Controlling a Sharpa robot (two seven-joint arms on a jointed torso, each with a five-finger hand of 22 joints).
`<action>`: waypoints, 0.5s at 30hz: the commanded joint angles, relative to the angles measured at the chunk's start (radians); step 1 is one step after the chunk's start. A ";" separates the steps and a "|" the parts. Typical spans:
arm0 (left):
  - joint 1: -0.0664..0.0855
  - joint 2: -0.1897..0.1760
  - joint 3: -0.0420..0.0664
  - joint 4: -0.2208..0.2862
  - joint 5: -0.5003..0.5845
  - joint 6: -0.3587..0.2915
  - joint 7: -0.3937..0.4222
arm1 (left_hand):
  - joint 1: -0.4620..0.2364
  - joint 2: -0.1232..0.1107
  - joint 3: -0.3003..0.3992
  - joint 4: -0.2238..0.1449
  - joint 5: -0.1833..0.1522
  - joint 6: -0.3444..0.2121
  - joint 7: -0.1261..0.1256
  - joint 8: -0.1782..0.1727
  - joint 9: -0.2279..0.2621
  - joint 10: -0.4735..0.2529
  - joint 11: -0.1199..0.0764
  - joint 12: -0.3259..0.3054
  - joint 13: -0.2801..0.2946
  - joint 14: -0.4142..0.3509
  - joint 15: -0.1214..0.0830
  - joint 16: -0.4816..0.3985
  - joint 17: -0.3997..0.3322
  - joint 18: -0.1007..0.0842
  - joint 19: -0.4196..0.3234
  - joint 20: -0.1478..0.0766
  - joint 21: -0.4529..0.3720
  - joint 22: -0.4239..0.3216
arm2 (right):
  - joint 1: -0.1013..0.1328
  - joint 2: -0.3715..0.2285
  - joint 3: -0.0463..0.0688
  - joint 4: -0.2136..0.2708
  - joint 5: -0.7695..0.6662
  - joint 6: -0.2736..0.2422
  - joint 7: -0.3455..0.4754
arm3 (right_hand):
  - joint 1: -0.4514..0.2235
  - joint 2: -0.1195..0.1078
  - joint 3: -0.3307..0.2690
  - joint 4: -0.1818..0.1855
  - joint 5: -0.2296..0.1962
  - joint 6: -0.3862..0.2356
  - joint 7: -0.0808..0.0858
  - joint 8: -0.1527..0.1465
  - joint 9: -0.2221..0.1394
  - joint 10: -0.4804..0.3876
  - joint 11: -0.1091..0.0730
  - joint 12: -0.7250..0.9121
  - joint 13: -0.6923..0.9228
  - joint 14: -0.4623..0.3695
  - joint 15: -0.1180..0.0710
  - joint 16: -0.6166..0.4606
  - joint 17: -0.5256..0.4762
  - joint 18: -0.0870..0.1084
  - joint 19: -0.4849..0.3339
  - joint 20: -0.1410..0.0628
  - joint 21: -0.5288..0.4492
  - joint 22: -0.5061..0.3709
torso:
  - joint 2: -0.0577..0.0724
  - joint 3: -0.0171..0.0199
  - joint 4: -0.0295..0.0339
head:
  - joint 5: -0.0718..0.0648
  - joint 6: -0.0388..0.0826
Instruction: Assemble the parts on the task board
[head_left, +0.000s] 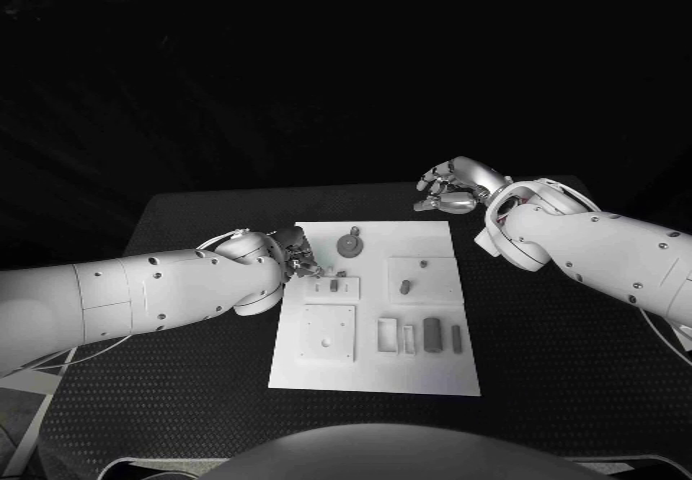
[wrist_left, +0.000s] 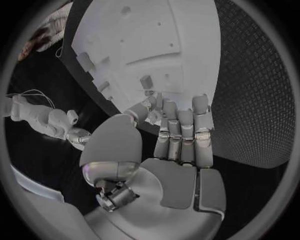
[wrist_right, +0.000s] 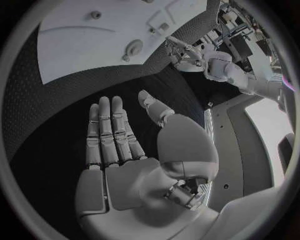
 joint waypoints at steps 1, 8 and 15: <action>-0.006 0.003 0.000 -0.001 0.004 0.023 -0.014 | -0.004 0.015 -0.003 0.006 0.001 0.045 -0.019 0.087 0.049 0.002 -0.010 0.008 -0.002 0.000 -0.007 0.006 -0.003 0.030 -0.001 -0.009 0.009 0.025 | 0.001 0.000 0.001 0.001 -0.001 0.011 0.005 | 0.013 0.000 -0.005 0.000 0.002 0.005 0.004 0.005 -0.002 -0.006 -0.001 -0.001 -0.001 -0.001 0.001 -0.005 0.001 -0.018 -0.004 0.002 -0.005 0.001 | -0.001 0.0002 -0.0002 | 0.003 -0.003; -0.015 0.007 0.000 -0.013 0.019 0.027 -0.016 | -0.022 0.028 -0.006 0.003 0.002 0.044 -0.021 0.097 0.050 0.002 -0.012 0.015 -0.005 0.000 -0.011 0.014 -0.009 0.029 -0.004 -0.014 0.019 0.025 | 0.001 0.001 0.001 0.002 -0.001 0.012 0.006 | 0.014 0.001 -0.005 0.000 0.002 0.005 0.004 0.006 -0.002 -0.006 -0.001 -0.001 -0.003 -0.001 0.001 -0.006 0.002 -0.017 -0.004 0.002 -0.006 0.001 | 0.000 0.0004 0.0001 | 0.004 -0.005; -0.032 0.005 0.000 -0.021 0.034 0.029 -0.018 | -0.031 0.043 -0.002 -0.004 0.001 0.040 -0.021 0.101 0.050 -0.001 -0.012 0.018 -0.007 -0.003 -0.013 0.019 -0.014 0.027 -0.009 -0.016 0.025 0.024 | 0.001 0.000 0.001 0.002 -0.001 0.010 0.009 | 0.016 0.001 -0.006 0.000 0.002 0.005 0.004 0.006 -0.002 -0.006 -0.001 0.000 -0.004 0.000 0.001 -0.007 0.003 -0.017 -0.004 0.003 -0.006 0.002 | 0.001 0.0006 -0.0006 | 0.002 -0.007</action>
